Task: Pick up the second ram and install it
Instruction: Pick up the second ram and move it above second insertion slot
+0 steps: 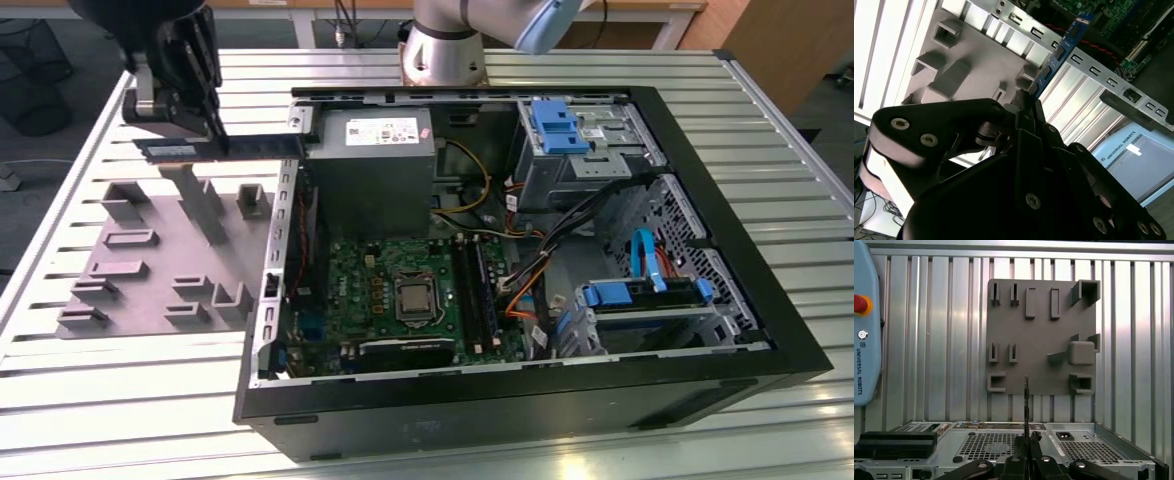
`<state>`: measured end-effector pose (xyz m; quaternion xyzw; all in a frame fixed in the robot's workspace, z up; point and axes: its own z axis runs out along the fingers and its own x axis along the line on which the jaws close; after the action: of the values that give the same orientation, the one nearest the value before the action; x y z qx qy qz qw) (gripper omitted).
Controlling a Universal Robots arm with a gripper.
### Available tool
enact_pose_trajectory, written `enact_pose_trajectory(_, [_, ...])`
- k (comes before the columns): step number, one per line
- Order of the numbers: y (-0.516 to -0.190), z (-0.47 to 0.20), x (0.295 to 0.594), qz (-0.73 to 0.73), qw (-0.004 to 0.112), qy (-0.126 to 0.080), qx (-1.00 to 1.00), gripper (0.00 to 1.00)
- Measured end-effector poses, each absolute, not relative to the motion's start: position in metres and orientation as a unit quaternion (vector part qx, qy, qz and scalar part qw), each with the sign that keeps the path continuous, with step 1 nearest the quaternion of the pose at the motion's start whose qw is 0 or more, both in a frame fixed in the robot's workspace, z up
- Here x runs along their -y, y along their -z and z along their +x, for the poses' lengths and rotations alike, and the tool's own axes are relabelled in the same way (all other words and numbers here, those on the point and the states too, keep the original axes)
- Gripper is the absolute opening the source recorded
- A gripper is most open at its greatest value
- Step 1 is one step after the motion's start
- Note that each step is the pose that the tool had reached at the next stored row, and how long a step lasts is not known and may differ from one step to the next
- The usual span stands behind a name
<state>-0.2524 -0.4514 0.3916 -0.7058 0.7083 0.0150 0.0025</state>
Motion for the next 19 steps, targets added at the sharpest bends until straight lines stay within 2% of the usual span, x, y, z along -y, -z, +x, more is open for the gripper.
enact_pose_trajectory(19, [-0.392, -0.216, 0.451, -0.706, 0.003, -0.015, -0.708, 0.14])
